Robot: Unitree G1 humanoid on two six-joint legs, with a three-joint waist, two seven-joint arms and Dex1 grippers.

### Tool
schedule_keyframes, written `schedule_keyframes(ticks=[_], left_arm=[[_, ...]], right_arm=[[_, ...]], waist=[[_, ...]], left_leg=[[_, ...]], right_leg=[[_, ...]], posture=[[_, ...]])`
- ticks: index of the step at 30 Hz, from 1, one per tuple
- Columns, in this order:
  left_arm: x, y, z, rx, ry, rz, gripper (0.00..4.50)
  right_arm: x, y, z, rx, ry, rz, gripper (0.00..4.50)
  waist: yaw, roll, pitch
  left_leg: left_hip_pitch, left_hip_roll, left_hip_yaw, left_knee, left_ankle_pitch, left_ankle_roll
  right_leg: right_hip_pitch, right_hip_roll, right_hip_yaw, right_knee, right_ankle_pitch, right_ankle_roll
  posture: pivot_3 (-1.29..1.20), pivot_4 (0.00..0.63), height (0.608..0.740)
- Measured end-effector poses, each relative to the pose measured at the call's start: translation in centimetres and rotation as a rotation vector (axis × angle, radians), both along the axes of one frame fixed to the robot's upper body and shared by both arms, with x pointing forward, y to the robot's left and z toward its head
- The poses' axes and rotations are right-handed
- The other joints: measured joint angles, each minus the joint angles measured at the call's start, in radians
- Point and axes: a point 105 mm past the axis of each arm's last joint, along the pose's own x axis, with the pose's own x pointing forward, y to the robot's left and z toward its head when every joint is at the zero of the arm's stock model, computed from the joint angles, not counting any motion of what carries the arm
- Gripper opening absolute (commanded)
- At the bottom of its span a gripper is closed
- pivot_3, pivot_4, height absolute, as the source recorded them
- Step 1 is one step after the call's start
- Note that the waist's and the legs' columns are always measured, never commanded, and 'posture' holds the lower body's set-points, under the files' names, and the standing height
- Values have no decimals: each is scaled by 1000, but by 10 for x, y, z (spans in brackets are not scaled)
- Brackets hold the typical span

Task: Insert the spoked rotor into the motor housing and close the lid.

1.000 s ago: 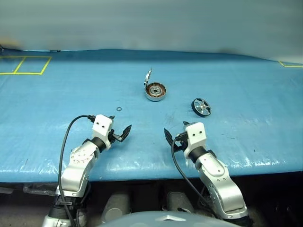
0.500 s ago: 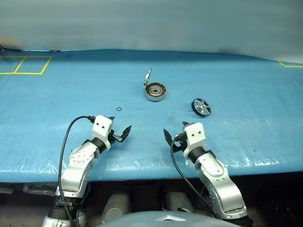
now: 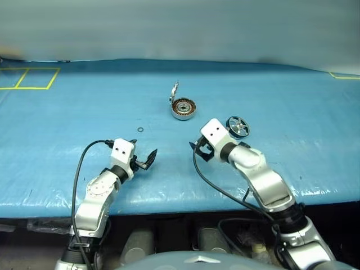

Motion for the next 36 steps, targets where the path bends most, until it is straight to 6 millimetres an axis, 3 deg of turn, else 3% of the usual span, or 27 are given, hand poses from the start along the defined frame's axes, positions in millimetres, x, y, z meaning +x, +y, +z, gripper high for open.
schedule_keyframes(ticks=[9,15,29,33,36], left_arm=[[-14,-7,-17,-15,41,18,4500],[-23,-22,-15,-17,-14,-24,4500],[-30,-30,-22,-19,2,-32,4500],[-32,-34,-24,-25,12,-34,4500],[-33,-37,-25,-29,16,-36,4500]], right_arm=[[53,25,6,-222,35,141,4481],[85,37,13,-274,3,174,4481],[96,45,-15,-322,80,262,4481],[96,46,-16,-324,83,272,3683],[97,46,-16,-330,82,274,2642]], waist=[[0,1,1],[-3,2,1],[-12,6,3],[-16,6,4],[-16,6,4]], left_leg=[[-1,0,1,-2,0,0],[-2,0,1,-2,2,-3],[-2,-1,1,-5,1,-3],[-2,-1,1,-5,0,-1],[-2,-1,0,-6,0,-1]], right_leg=[[-2,-1,0,-1,0,1],[-3,-3,2,0,0,0],[-5,-6,2,0,0,0],[-5,-7,2,0,0,0],[-5,-7,1,1,0,0]], posture=[[0,150,740],[0,150,740],[0,150,740],[0,150,740],[0,150,740]])
